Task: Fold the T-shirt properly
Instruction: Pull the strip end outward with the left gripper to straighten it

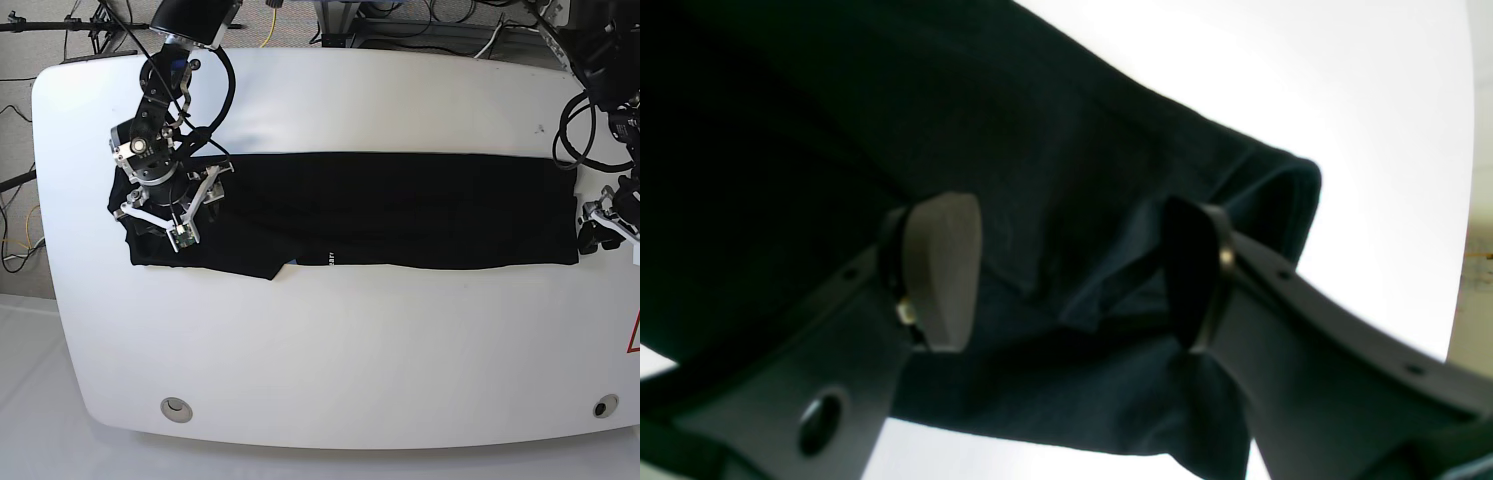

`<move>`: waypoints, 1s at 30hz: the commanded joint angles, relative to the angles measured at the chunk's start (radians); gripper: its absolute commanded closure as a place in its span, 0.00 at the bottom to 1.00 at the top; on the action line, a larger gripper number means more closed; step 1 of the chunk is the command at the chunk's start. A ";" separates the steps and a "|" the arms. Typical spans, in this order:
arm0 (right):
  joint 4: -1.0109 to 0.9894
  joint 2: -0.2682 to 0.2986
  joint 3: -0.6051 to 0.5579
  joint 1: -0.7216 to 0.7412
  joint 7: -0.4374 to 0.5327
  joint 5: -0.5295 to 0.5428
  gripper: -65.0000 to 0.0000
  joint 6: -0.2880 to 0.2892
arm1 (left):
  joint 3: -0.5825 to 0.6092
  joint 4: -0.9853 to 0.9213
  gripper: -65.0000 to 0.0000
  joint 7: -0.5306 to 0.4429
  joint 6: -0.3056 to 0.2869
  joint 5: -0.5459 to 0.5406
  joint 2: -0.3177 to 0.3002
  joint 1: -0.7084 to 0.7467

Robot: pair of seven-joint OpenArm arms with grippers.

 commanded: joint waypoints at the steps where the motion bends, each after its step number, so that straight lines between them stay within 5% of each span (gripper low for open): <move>1: 0.014 0.004 0.000 0.018 0.026 0.016 0.37 -0.002 | -0.010 0.116 0.43 -0.033 -0.008 0.004 -0.010 -0.008; 9: 0.011 0.005 -0.004 0.020 0.022 0.019 0.37 -0.002 | -0.030 0.240 0.34 0.102 -0.008 -0.029 0.003 -0.014; 15: 0.013 0.002 -0.007 0.021 0.020 0.019 0.37 -0.002 | -0.021 0.293 0.46 0.176 -0.008 -0.104 -0.008 -0.014; 23: 0.016 -0.002 -0.006 0.023 0.031 0.022 0.38 -0.002 | -0.019 0.286 0.54 0.166 -0.008 -0.143 -0.007 -0.010; 30: 0.016 -0.002 -0.005 0.020 0.034 0.022 0.38 -0.002 | -0.019 0.249 0.52 0.153 -0.008 -0.120 -0.004 -0.020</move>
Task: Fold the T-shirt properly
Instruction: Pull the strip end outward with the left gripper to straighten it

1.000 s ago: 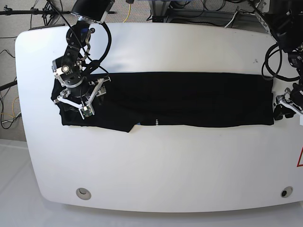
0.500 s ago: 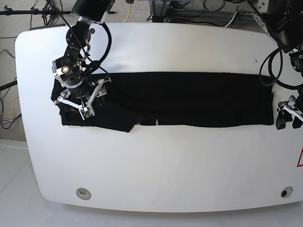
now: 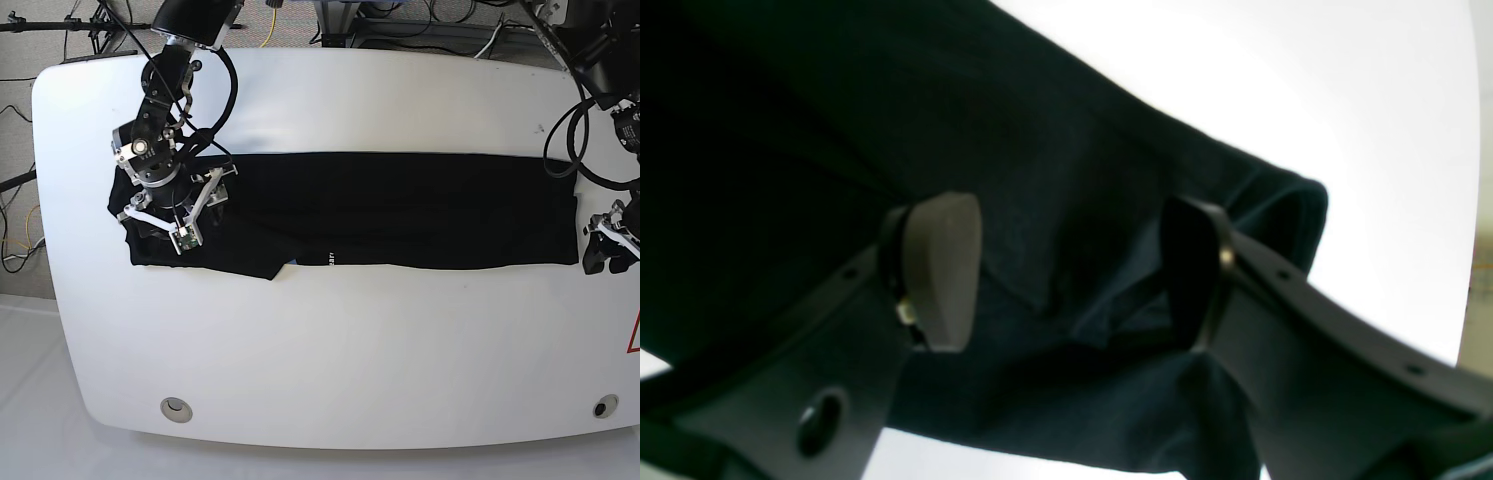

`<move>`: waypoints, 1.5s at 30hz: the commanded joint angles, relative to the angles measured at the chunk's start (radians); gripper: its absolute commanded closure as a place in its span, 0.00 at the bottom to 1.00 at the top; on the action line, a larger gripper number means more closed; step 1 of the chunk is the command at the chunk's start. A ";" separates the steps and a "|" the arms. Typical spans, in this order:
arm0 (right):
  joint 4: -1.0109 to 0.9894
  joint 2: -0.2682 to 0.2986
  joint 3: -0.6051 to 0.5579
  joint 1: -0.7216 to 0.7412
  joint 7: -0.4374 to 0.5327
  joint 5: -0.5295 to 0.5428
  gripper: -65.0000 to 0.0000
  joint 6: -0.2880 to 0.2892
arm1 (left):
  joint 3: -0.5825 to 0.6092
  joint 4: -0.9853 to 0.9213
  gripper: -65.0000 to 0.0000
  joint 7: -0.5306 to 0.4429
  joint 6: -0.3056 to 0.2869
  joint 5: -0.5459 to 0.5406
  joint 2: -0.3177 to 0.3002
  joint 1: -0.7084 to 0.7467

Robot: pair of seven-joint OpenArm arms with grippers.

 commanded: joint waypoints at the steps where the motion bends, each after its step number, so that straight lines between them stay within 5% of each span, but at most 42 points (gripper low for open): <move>1: 0.017 0.003 0.000 0.015 0.023 0.009 0.38 -0.002 | -0.002 -0.006 0.52 -0.031 -0.001 -0.003 -0.021 -0.025; 15: 0.013 0.005 -0.002 0.016 0.022 0.013 0.36 -0.002 | 0.020 -0.165 0.47 -0.052 -0.001 0.098 -0.026 -0.062; 31: 0.011 0.003 -0.005 0.014 0.019 0.024 0.36 -0.002 | 0.015 -0.305 0.40 0.040 -0.001 -0.021 -0.044 -0.105; 45: 0.012 0.001 -0.009 0.020 0.022 0.030 0.36 -0.002 | 0.054 -0.398 0.41 0.016 -0.001 0.014 -0.041 -0.114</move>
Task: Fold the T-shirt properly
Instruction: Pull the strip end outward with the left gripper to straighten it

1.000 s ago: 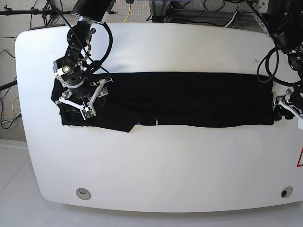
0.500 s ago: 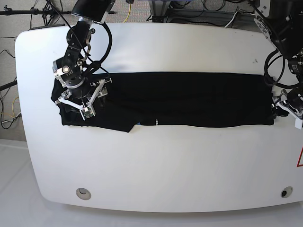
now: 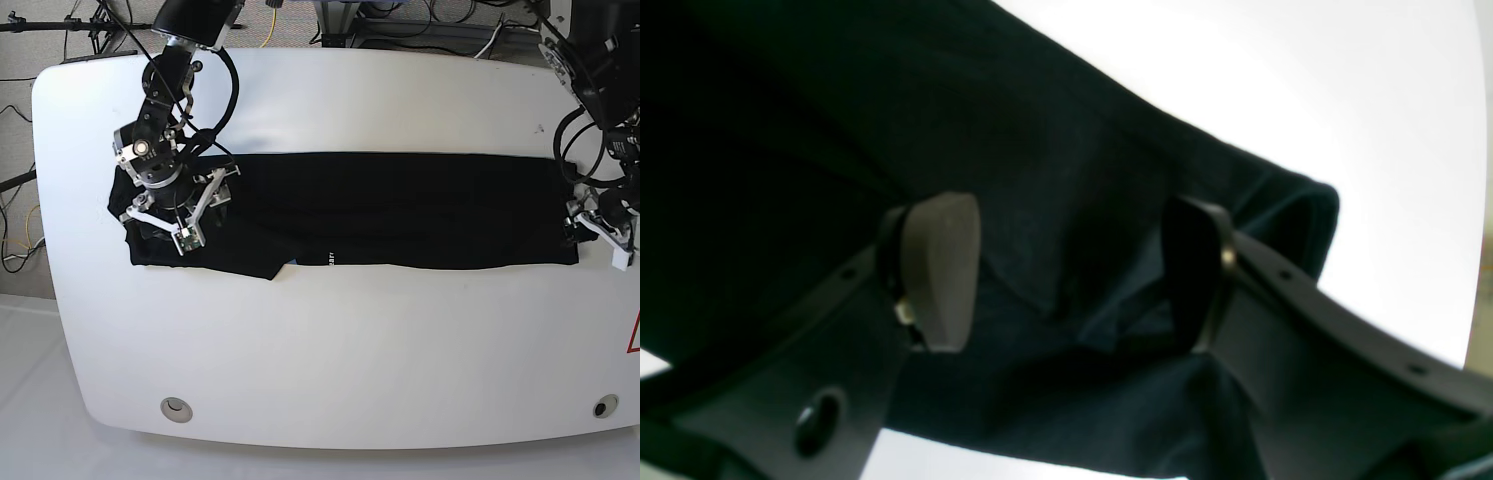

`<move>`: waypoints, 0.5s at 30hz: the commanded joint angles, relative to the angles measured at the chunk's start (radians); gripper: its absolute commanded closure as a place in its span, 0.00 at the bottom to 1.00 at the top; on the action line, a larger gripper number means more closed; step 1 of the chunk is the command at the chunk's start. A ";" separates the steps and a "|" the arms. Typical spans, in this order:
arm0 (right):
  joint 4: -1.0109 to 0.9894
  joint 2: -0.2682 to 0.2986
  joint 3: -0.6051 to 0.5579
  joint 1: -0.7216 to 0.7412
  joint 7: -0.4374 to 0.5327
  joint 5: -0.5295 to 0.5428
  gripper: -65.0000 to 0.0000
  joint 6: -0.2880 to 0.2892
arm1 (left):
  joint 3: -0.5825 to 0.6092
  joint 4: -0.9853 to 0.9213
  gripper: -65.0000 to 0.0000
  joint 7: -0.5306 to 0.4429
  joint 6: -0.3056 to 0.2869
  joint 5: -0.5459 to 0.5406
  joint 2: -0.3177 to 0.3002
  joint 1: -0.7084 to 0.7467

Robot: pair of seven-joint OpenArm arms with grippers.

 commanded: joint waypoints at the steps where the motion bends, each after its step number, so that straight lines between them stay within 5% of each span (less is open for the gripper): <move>1: 0.017 0.002 -0.001 0.017 0.023 0.014 0.36 -0.002 | 0.002 0.000 0.41 -0.019 -0.005 -0.017 -0.022 -0.019; 15: 0.019 0.000 -0.004 0.015 0.026 0.014 0.37 -0.002 | 0.013 -0.036 0.41 -0.035 -0.005 0.001 -0.016 0.030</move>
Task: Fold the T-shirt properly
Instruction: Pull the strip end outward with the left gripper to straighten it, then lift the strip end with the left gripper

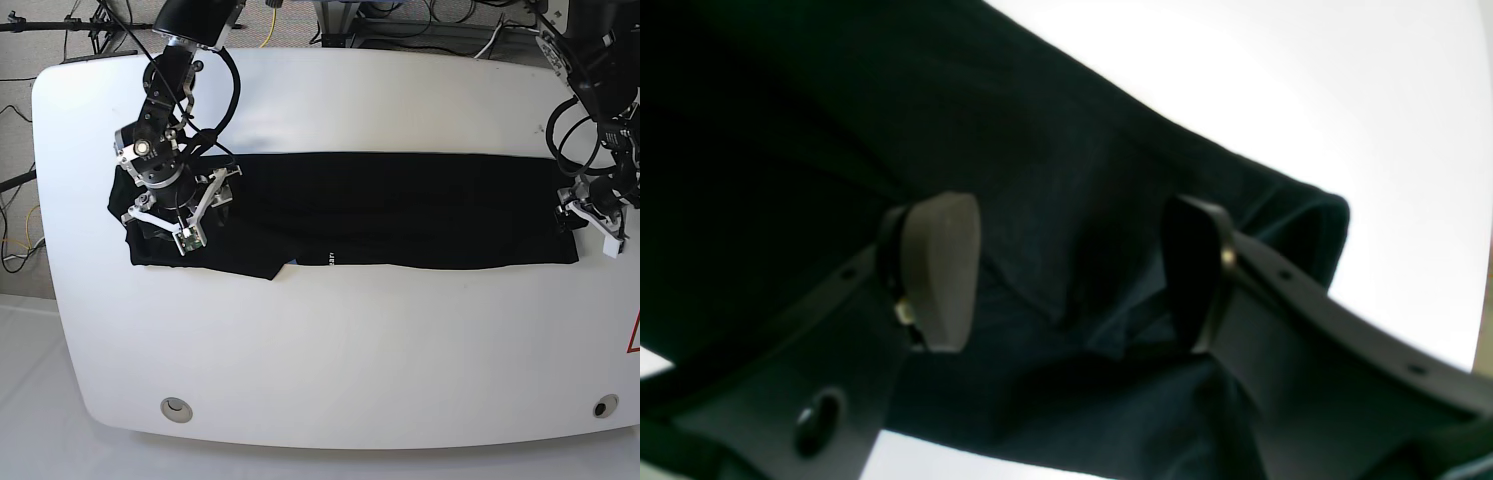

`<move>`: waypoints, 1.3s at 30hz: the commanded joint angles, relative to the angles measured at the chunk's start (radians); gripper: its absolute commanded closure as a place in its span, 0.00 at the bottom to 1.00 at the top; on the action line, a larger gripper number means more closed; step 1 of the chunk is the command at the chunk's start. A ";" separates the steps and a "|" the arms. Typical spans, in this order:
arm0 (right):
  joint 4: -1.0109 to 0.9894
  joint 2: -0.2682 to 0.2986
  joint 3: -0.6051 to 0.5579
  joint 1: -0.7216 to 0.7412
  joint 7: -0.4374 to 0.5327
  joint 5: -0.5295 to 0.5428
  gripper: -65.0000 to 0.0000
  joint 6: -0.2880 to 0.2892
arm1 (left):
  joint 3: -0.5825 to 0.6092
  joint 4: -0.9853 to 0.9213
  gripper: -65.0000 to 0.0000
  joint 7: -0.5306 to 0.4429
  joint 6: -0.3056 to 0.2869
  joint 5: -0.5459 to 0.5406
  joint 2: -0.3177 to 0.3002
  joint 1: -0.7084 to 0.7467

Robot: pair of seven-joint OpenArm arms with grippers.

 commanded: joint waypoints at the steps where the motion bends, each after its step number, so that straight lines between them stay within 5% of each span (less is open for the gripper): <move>1: 0.018 0.003 -0.003 0.015 0.027 0.011 0.37 -0.002 | -0.001 0.015 0.42 -0.006 -0.001 0.004 -0.022 -0.003; 29: 0.019 -0.002 -0.003 0.012 0.026 0.011 0.36 -0.002 | -0.028 0.003 0.35 -0.027 -0.001 -0.012 -0.004 -0.021; 33: 0.019 -0.002 -0.006 0.013 0.029 0.013 0.37 -0.002 | -0.029 0.007 0.52 -0.023 -0.001 0.006 -0.005 -0.020; 37: 0.019 -0.003 -0.006 0.013 0.025 0.015 0.36 -0.002 | -0.032 0.007 0.90 -0.015 -0.001 0.017 -0.004 -0.026; 39: 0.017 -0.002 -0.005 0.012 0.029 0.016 0.36 -0.002 | -0.032 0.008 1.00 -0.015 -0.001 0.021 -0.004 -0.027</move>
